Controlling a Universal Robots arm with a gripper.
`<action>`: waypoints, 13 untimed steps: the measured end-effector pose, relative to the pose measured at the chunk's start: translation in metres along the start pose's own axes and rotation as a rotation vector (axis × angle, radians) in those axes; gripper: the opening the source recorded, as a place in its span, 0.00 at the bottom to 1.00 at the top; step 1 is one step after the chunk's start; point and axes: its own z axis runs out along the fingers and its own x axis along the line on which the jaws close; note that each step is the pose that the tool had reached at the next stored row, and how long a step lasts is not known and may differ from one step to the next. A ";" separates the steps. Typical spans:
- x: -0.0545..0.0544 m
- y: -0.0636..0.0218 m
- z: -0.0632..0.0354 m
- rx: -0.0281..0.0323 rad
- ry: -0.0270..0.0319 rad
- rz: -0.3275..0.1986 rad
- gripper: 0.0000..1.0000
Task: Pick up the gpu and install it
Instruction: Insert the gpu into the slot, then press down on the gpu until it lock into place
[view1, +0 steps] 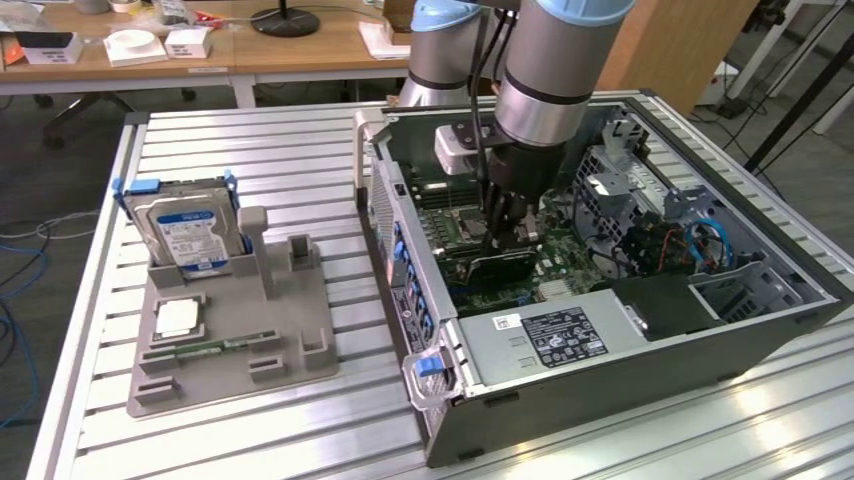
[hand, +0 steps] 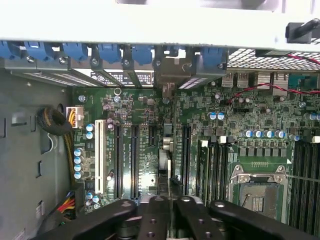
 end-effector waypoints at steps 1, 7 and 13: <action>0.000 0.0000 0.0000 -0.0001 0.0000 0.000 0.11; 0.000 0.0000 0.0000 0.0000 0.0000 0.000 0.11; 0.000 0.0000 0.0000 -0.0001 0.0001 0.000 0.11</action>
